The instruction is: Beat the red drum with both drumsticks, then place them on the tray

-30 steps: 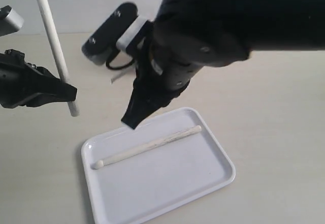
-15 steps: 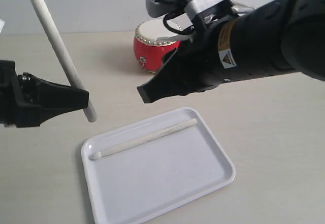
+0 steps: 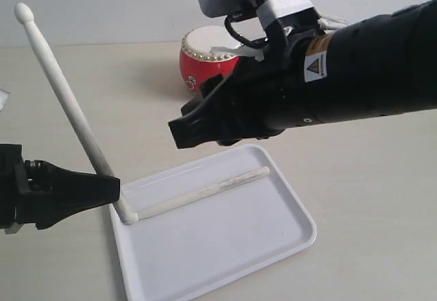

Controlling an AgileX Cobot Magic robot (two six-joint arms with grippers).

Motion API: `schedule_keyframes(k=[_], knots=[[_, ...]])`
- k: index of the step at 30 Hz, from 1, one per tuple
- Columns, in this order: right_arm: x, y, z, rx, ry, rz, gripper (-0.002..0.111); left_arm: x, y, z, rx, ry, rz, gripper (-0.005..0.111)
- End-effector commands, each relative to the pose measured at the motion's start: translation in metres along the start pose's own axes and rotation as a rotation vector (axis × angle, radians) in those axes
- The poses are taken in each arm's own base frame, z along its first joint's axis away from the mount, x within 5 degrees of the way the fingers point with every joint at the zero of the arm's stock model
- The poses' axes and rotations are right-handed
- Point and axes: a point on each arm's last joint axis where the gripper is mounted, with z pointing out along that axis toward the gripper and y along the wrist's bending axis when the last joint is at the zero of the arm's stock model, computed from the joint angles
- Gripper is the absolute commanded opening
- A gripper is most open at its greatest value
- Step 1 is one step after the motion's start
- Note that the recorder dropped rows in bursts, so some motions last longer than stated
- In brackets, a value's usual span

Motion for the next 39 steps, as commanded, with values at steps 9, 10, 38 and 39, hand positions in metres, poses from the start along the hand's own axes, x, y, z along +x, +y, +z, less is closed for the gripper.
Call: schedule_keyframes(k=[9,10,38,39], knots=[[-0.005,0.026,0.005,-0.296,0.007,-0.037,0.046,-0.001,-0.006,-0.001,0.068,-0.045,-0.024,0.000],[-0.006,0.028,0.007,-0.309,0.009,-0.051,0.049,0.000,-0.006,-0.001,0.068,-0.044,-0.011,0.000],[-0.035,0.039,0.075,-0.404,0.106,-0.059,0.016,0.001,-0.006,-0.001,0.064,-0.027,0.081,0.000],[-0.034,0.040,0.075,-0.409,0.108,-0.055,0.008,0.001,-0.006,-0.001,0.064,-0.027,0.081,0.000]])
